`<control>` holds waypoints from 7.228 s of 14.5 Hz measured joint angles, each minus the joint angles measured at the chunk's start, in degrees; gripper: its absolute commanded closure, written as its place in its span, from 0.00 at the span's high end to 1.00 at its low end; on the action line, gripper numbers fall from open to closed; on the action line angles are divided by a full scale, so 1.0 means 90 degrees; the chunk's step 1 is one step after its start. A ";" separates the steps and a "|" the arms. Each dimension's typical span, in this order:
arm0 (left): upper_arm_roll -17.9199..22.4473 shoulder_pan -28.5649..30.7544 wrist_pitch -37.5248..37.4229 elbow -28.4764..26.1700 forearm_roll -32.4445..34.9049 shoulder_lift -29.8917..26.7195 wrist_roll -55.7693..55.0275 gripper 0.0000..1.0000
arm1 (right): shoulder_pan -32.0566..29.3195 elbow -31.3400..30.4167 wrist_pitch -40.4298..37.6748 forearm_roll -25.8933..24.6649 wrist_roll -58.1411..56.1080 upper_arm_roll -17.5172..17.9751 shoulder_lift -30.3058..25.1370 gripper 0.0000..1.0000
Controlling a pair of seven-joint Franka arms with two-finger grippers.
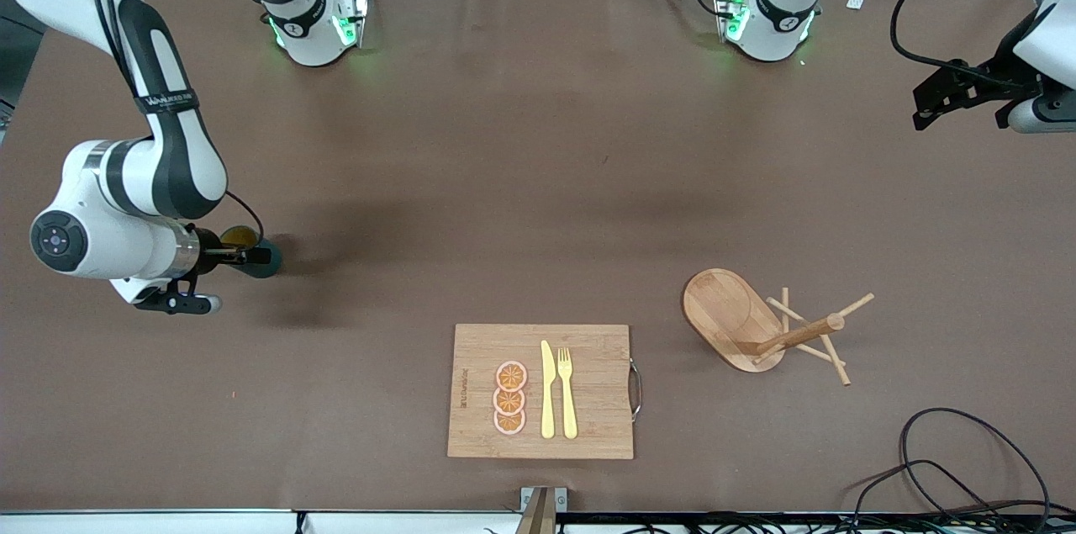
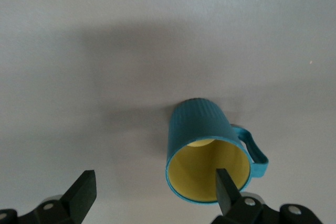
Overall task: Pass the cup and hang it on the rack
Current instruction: 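Reach the right gripper down to the teal mug rim and grasp it, then carry the teal mug with the right gripper toward the table middle, then set the mug down, open the right gripper while the left gripper approaches, then lower the left gripper onto the mug handle and grasp it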
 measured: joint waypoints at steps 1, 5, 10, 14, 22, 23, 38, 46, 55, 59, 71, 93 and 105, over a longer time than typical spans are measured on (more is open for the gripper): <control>-0.0001 -0.0001 0.0000 0.0000 0.0000 0.0000 0.0000 1.00 | 0.0000 -0.0065 0.0034 0.0000 0.0033 0.0000 0.0000 0.99; -0.0001 -0.0001 0.0000 0.0000 0.0000 0.0009 0.0000 1.00 | -0.0005 -0.0492 0.0604 0.0000 0.0062 -0.0012 0.0072 0.62; -0.0003 -0.0005 0.0000 0.0000 0.0000 0.0036 0.0000 1.00 | -0.0016 -0.0578 0.0719 0.0000 0.0063 -0.0025 0.0237 0.02; -0.0007 -0.0011 0.0000 0.0000 0.0000 0.0074 0.0000 1.00 | -0.0032 -0.0480 0.0748 0.0000 0.0063 -0.0029 0.0237 0.00; -0.0014 -0.0027 0.0016 0.0001 0.0000 0.0088 0.0000 1.00 | 0.1230 0.1347 -0.0578 0.0562 0.1876 0.0135 0.0230 0.00; -0.0021 -0.0043 0.0018 0.0001 -0.0001 0.0089 -0.0001 1.00 | 0.1678 0.1584 -0.0641 0.0726 0.2580 0.0151 0.0240 0.00; -0.0427 -0.0129 0.0192 0.0001 -0.0296 0.0471 -0.0027 1.00 | 0.5652 0.4581 0.2835 0.1135 0.7636 0.0098 0.3547 0.93; -0.1314 -0.0173 0.0737 -0.0001 -0.0299 0.1152 -0.1320 1.00 | 0.4348 0.5026 0.0941 0.1132 0.6450 -0.0133 0.2526 1.00; -0.1573 -0.1867 0.1730 0.0263 0.0253 0.2299 -0.5716 1.00 | 0.1484 0.4439 -0.1271 0.0142 0.1564 -0.0149 0.1063 1.00; -0.1576 -0.2642 0.2291 0.0358 0.0906 0.2946 -0.7985 1.00 | 0.0723 0.3573 -0.1287 -0.0138 0.0391 -0.0152 0.0077 1.00; -0.1564 -0.4073 0.2631 0.0713 0.3777 0.4797 -1.3409 0.95 | 0.0011 0.1084 -0.0733 -0.0236 0.0244 -0.0118 -0.2049 1.00; -0.1471 -0.4186 0.2450 0.0736 0.4275 0.5450 -1.5004 0.54 | -0.0116 0.2874 -0.2710 -0.0364 -0.1493 -0.0073 -0.2144 1.00; -0.1508 -0.4122 0.2452 0.0960 0.4257 0.5582 -1.4771 0.00 | -0.0116 0.2876 -0.2709 -0.0364 -0.1495 -0.0064 -0.2112 1.00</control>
